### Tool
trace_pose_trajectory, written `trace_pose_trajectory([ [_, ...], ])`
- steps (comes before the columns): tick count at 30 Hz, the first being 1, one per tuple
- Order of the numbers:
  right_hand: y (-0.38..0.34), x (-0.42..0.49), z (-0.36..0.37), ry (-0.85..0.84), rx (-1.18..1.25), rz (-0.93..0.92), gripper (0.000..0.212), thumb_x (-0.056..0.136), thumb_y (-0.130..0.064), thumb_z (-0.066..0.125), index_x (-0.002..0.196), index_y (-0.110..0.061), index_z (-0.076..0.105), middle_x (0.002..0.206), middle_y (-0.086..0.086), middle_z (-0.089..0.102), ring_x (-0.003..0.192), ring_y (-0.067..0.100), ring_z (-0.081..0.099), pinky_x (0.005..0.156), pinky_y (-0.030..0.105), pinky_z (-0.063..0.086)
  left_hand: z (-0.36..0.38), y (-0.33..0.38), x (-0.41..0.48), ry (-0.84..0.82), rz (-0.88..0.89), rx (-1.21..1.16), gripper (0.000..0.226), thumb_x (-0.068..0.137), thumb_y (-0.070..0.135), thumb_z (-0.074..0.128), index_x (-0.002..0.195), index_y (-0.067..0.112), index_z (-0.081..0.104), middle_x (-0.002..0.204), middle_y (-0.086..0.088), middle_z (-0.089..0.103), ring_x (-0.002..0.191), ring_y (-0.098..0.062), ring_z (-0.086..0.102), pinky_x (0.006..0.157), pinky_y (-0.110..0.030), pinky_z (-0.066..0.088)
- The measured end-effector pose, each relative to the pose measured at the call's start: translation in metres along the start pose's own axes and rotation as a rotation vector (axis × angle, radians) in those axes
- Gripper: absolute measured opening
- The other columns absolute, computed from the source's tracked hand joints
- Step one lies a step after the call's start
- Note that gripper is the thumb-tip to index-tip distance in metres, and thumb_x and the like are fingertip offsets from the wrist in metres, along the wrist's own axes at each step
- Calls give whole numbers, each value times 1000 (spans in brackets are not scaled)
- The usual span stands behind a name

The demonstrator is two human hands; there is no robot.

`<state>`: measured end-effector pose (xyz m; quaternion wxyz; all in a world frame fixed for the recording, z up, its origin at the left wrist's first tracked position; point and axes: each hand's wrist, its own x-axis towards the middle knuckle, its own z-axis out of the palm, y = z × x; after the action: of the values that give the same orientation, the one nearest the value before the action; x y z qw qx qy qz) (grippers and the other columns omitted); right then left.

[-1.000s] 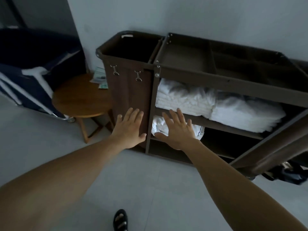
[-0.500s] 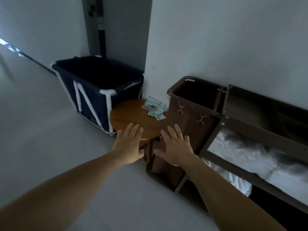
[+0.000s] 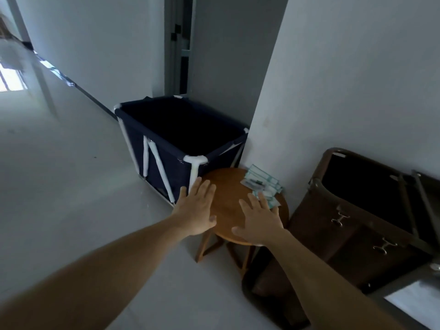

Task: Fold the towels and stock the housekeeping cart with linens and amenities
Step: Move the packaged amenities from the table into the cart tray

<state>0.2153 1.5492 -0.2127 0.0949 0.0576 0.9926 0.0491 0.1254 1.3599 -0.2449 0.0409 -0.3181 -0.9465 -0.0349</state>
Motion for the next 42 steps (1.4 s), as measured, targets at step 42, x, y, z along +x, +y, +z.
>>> trace_pose_trajectory([
  [42,247,509,149,-304,335,542,58,93,-46,58,140,-17,42,137,7,45,128,28,39,98,43,44,266,-21,616,-550,575,-58,79,96,48,38,157,15,0,165,-5,4,151,-26,-4,118,-53,15],
])
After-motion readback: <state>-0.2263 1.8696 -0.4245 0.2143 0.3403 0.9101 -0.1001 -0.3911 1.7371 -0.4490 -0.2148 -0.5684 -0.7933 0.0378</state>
